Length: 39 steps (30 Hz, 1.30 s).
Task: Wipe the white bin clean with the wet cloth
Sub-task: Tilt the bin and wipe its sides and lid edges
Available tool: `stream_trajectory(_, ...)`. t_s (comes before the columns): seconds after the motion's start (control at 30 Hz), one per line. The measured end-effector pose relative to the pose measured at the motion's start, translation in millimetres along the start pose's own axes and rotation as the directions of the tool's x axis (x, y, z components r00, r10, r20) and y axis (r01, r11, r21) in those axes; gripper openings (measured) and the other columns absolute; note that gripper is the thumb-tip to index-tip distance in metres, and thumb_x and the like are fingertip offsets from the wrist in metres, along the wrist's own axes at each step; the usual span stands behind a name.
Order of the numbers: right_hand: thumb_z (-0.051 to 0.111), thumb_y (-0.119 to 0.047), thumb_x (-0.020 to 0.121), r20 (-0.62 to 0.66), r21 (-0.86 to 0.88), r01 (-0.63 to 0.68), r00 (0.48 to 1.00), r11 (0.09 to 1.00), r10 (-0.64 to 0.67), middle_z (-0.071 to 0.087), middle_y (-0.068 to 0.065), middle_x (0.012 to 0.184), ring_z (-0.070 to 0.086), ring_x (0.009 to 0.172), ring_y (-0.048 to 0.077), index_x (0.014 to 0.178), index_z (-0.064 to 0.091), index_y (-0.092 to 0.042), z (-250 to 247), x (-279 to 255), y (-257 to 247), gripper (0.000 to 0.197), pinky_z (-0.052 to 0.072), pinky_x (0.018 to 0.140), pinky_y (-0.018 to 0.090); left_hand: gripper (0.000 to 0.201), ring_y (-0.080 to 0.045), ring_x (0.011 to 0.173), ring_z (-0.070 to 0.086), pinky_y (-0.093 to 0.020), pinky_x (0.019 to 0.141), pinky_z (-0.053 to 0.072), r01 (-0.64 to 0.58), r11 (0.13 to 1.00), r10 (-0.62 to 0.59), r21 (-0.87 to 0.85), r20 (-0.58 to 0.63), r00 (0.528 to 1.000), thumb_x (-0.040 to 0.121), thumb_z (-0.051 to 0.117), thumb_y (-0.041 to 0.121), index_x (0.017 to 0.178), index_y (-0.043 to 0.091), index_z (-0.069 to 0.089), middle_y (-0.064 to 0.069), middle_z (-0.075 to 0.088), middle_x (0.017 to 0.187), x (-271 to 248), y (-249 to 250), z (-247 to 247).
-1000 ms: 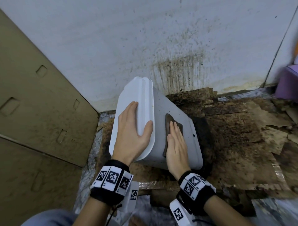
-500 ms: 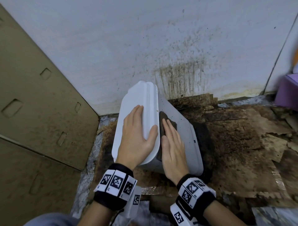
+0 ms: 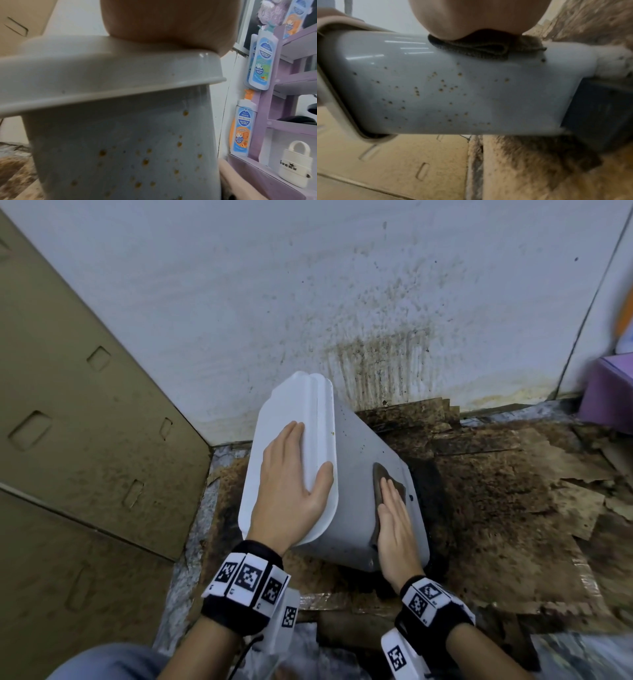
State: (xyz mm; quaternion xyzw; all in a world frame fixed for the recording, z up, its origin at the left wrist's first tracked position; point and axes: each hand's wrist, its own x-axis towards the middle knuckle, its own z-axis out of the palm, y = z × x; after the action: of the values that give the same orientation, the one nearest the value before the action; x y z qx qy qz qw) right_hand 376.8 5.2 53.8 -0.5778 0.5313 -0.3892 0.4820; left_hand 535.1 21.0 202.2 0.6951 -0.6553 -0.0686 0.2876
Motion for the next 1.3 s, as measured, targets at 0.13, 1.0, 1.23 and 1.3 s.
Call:
stream_trajectory(0.13, 0.013, -0.059, 0.088, -0.089, 0.075, -0.043, 0.995, 0.996, 0.05, 0.019, -0.016, 0.165, 0.013, 0.15, -0.002, 0.152, 0.021, -0.042, 8.9, -7.5, -14.7, 0.066, 0.009, 0.126, 0.037, 0.074, -0.016, 0.153, 0.02, -0.036, 0.126, 0.016, 0.006, 1.0, -0.006, -0.004, 0.012, 1.0, 0.097, 0.043, 0.047, 0.16, 0.011, 0.027, -0.003, 0.027, 0.166, -0.5, 4.2, 1.1)
stream_trajectory(1.0, 0.011, -0.046, 0.102, 0.016, -0.059, 0.037, 0.999, 0.998, -0.036, 0.007, -0.016, 0.166, 0.002, 0.153, 0.0, 0.154, 0.008, -0.037, -8.7, -1.7, 38.1, 0.052, 0.006, 0.127, 0.038, 0.072, -0.018, 0.15, 0.028, -0.04, 0.124, 0.025, 0.045, 0.996, -0.046, -0.079, -0.011, 0.999, 0.095, 0.05, 0.045, 0.158, 0.015, 0.032, -0.001, 0.033, 0.163, -0.9, -6.9, -4.3)
stream_trajectory(1.23, 0.018, -0.027, 0.111, 0.041, -0.084, -0.178, 0.982, 0.98, 0.182, -0.008, -0.003, 0.168, -0.007, 0.153, 0.006, 0.16, -0.001, -0.015, -13.8, 2.1, 38.4, 0.054, -0.008, 0.12, 0.02, 0.071, -0.017, 0.148, 0.03, -0.038, 0.123, 0.026, 0.048, 0.995, -0.051, -0.092, -0.026, 0.998, 0.095, 0.052, 0.045, 0.157, 0.017, 0.033, 0.001, 0.035, 0.162, -1.8, -8.7, -6.4)
stream_trajectory(1.3, 0.018, -0.027, 0.111, 0.049, -0.108, -0.181, 0.981, 0.977, 0.187, -0.008, -0.003, 0.168, -0.007, 0.154, 0.007, 0.16, -0.001, -0.014, -15.3, 2.8, 41.8, 0.054, -0.008, 0.12, 0.019, 0.071, -0.016, 0.148, 0.03, -0.036, 0.123, 0.025, 0.052, 0.993, -0.055, -0.103, -0.029, 0.998, 0.095, 0.052, 0.044, 0.157, 0.017, 0.033, 0.001, 0.035, 0.162, -2.9, -9.8, -7.5)
